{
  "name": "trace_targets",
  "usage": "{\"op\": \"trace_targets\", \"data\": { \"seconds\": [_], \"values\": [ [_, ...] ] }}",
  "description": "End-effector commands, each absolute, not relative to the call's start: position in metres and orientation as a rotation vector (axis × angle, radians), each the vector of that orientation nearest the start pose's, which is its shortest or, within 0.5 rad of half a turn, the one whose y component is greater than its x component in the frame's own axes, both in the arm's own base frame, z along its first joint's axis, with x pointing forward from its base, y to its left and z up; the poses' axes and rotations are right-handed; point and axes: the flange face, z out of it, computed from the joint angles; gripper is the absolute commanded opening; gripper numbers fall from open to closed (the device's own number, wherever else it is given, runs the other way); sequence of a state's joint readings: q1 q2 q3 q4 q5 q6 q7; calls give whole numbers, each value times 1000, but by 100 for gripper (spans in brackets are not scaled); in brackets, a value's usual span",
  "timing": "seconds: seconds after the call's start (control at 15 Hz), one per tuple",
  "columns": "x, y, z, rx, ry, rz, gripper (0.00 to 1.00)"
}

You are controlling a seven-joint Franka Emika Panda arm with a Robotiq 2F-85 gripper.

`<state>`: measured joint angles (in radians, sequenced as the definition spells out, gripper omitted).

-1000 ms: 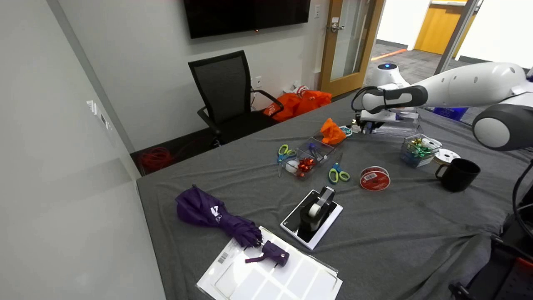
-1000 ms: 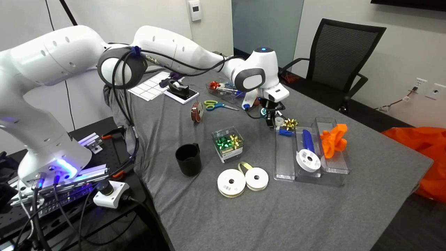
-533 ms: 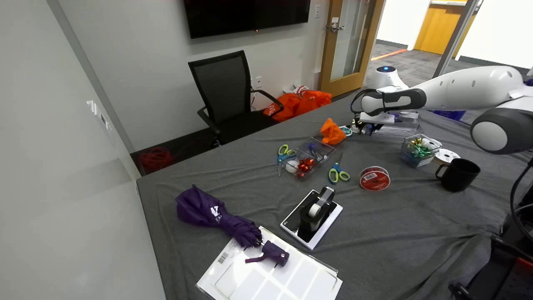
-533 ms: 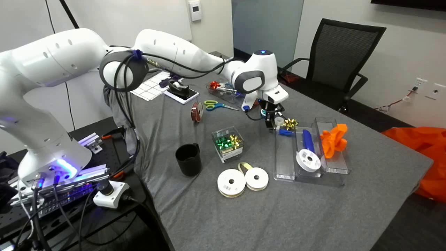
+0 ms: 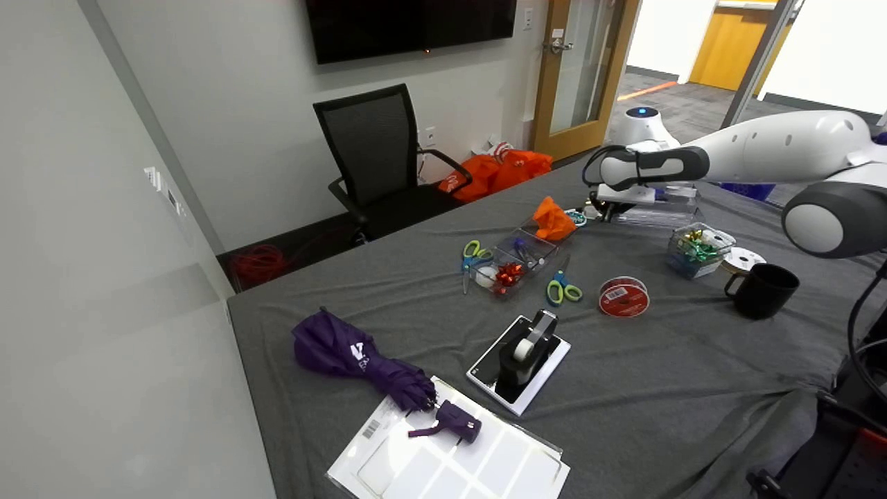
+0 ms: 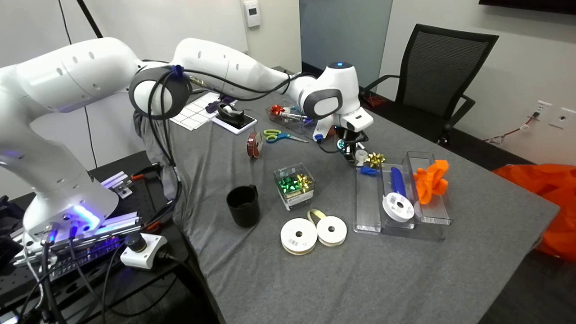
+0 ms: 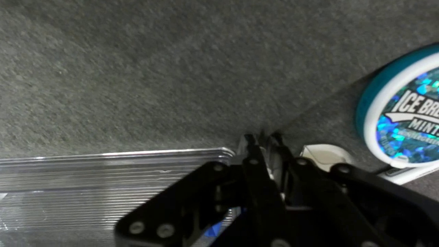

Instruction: Put the white object and red disc in the container at the back.

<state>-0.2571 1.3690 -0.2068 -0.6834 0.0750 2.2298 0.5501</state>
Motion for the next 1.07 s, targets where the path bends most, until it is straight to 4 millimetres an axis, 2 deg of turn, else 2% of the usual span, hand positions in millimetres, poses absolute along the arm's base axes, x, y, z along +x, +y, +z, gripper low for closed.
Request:
{"op": "trace_targets", "data": {
  "seconds": [0.0, 0.6, 0.8, 1.0],
  "values": [
    [765, -278, 147, -2910, 1341, -293, 3],
    [770, -274, 202, -2861, 1253, -215, 3],
    [773, -271, 214, -2905, 1093, -237, 3],
    [776, -267, 221, -2962, 839, -268, 3]
  ]
}}
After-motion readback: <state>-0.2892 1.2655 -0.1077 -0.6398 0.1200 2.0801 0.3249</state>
